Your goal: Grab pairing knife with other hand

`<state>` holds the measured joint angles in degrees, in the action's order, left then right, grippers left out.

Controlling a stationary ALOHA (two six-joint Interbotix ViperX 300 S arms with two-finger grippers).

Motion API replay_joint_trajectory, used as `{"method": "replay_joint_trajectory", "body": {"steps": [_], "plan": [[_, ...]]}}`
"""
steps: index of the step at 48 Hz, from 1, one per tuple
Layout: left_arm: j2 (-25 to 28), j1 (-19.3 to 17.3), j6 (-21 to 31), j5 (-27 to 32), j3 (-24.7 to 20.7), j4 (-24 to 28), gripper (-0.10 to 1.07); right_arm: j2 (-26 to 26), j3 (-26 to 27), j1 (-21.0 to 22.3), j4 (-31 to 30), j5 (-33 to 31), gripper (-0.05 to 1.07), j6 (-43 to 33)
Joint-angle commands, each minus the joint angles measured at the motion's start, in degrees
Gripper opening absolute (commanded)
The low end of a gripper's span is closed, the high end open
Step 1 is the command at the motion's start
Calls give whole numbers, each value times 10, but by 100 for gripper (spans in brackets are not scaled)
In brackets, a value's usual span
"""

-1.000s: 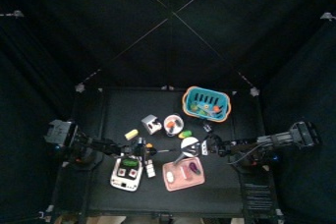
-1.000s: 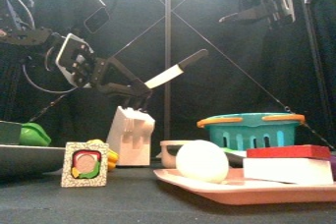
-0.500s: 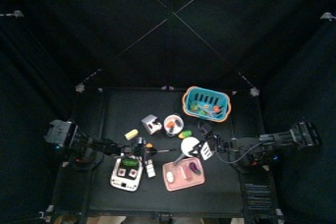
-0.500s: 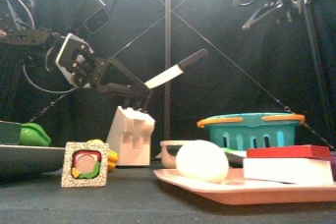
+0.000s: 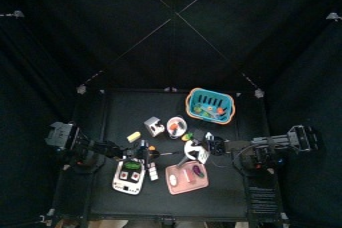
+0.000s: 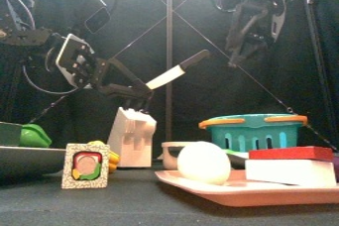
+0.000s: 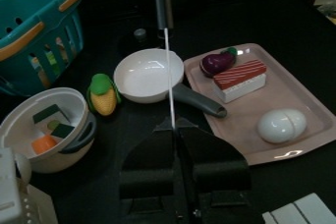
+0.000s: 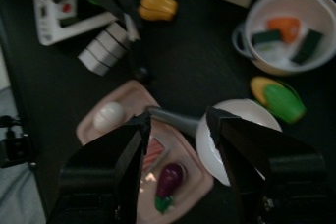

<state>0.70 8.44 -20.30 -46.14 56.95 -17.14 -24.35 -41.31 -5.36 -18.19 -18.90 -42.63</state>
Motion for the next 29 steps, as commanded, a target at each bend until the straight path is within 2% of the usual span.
{"method": "replay_joint_trajectory", "body": {"steps": [1,9,19,29], "plan": [[-6,5,-1,-1,-5,10,31,-4,-15,2,-5,61,83,0],[-6,7,-1,0,-10,17,31,13,-19,-1,-22,63,83,4],[-1,8,-1,1,-14,18,31,41,4,1,-69,60,83,2],[0,9,0,1,-14,18,31,77,32,3,-80,61,83,4]]}}
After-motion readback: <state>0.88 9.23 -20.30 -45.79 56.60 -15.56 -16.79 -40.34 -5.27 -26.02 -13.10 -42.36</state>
